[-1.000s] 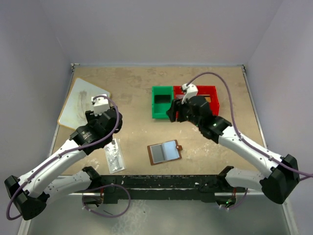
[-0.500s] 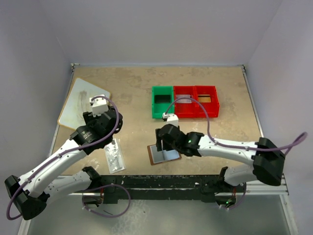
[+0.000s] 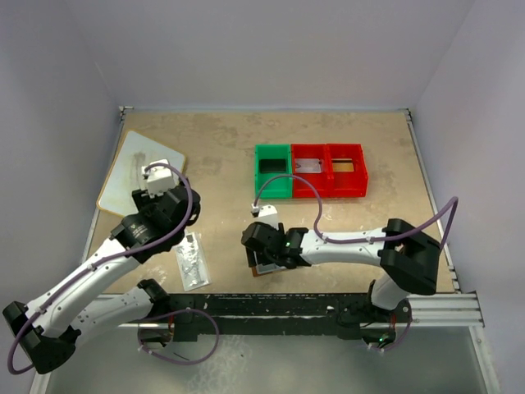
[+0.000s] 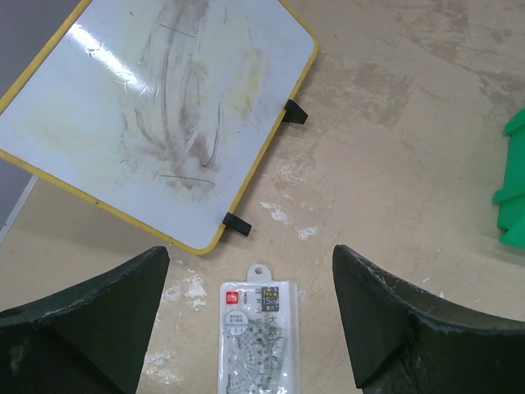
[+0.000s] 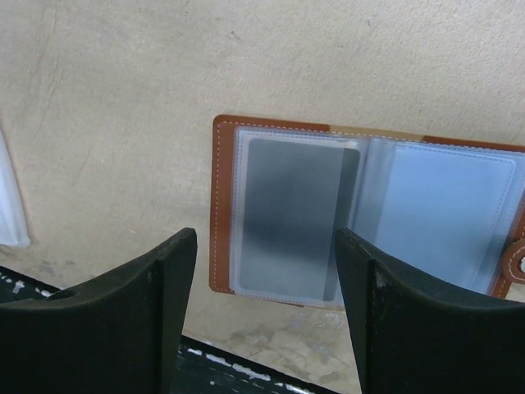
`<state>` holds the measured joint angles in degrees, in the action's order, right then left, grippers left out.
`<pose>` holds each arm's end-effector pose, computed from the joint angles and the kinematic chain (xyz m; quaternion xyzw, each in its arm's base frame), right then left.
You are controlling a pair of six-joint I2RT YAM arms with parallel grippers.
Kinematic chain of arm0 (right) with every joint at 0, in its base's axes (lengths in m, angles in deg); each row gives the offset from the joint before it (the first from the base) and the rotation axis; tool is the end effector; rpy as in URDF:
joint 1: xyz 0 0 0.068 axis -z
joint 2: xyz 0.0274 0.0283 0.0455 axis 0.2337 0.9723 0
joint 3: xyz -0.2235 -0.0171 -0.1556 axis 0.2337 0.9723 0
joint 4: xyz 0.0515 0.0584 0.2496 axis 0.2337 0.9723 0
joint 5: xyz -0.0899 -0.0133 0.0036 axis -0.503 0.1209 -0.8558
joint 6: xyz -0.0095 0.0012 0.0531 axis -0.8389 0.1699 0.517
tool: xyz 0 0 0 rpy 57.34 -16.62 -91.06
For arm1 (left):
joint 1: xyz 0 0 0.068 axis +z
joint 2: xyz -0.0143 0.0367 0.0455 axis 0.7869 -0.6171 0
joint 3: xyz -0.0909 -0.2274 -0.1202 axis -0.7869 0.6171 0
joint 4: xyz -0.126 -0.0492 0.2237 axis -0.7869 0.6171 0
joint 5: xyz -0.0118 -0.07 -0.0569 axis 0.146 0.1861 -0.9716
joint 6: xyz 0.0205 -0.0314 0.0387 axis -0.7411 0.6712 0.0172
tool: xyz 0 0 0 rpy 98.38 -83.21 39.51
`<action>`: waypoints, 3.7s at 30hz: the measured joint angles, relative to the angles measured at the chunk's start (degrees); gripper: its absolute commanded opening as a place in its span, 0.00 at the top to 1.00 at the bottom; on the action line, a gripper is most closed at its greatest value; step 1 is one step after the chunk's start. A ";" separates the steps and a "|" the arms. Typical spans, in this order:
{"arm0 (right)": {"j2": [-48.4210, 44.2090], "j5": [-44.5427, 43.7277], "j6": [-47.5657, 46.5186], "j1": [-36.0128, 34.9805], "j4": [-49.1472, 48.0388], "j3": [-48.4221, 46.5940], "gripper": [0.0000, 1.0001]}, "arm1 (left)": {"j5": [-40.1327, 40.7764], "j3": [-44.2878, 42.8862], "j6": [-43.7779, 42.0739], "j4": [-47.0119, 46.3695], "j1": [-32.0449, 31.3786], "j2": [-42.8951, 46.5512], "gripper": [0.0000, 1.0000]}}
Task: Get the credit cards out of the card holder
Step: Adjust the card holder at the center of the board.
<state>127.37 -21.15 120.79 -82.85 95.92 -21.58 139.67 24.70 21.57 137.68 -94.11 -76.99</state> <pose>0.1262 0.2951 0.1893 -0.0825 0.9275 0.1782 0.3180 0.1372 -0.0857 0.3162 -0.1688 0.8262 0.0860 0.5306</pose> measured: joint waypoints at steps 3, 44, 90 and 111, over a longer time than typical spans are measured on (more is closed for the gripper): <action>0.83 -0.02 0.59 -0.02 -0.02 -0.90 0.25 | 0.31 0.00 0.37 0.00 0.07 0.11 0.21; 7.98 -1.57 5.20 -0.02 6.05 -5.62 0.37 | 0.37 0.00 0.48 -0.02 0.09 -1.03 0.21; 2.01 12.46 3.61 7.98 -14.97 5.57 0.45 | -8.41 1.51 1.27 -2.10 0.09 1.31 0.26; 1.25 13.94 3.91 8.66 -20.48 8.17 0.45 | -48.22 28.76 17.33 -30.84 0.02 5.53 0.47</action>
<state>128.62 -7.20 124.70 -74.20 75.44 -13.40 91.45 53.47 38.90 106.84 -94.09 -71.46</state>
